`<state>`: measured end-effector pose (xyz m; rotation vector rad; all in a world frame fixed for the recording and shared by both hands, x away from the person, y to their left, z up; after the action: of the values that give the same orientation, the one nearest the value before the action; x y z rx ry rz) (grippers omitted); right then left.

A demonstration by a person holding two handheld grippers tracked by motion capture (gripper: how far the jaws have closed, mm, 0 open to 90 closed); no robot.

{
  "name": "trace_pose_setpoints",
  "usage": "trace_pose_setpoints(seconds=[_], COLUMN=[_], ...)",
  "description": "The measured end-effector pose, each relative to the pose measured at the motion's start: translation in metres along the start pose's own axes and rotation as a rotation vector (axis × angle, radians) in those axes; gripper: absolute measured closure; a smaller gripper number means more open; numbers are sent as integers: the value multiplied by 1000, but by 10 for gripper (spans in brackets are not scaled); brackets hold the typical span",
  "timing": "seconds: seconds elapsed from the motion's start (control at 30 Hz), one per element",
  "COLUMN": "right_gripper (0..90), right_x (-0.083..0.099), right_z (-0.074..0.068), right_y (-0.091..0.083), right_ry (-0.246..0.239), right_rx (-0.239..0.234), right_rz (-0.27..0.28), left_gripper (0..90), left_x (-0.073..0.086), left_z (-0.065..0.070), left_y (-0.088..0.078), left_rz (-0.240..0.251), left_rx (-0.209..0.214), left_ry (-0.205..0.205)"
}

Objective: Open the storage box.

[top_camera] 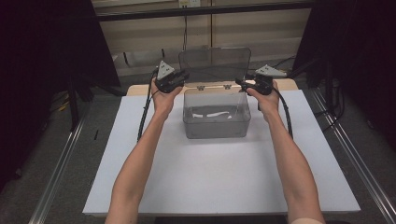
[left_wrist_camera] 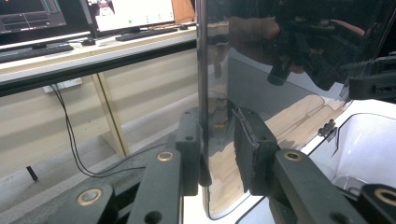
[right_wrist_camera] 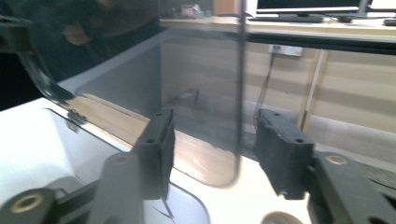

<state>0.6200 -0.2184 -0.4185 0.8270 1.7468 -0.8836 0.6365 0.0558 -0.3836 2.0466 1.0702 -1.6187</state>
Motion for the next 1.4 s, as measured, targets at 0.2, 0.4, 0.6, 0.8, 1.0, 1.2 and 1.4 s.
trace_pose_setpoints(seconds=[0.2, 0.4, 0.6, 0.8, 1.0, 1.2, 1.4], right_gripper=[589, 611, 618, 619, 615, 607, 603], right_x=[1, 0, 0, 0, 1, 2, 3], right_z=[-2, 0, 1, 2, 1, 2, 4], right_y=[4, 5, 6, 7, 8, 10, 12], right_ry=[0, -1, 9, 4, 10, 13, 32], right_rx=[-3, -1, 5, 14, 15, 36, 38], right_rz=[-6, -4, 4, -7, 0, -3, 3], left_gripper=[729, 701, 694, 704, 712, 704, 694], left_x=[5, 10, 18, 23, 28, 34, 38], left_z=[-1, -1, 0, -1, 1, 4, 5], left_y=[-1, 2, 6, 8, 10, 13, 16], left_rz=[-25, -31, -47, -49, -55, -62, -77], left_rx=[11, 15, 23, 28, 33, 33, 31], left_ry=[25, 8, 2, -16, -27, -57, -51])
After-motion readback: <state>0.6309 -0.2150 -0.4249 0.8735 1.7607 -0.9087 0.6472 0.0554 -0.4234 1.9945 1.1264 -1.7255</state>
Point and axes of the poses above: each handheld gripper's, and its own axes: y roughly forward along the jaws, x roughly out of its underside, z roughly to its right, the point moved 7 cm from there along y, roughly forward along the jaws, and after that the axes turned 13 degrees about y, right-handed, at the moved point
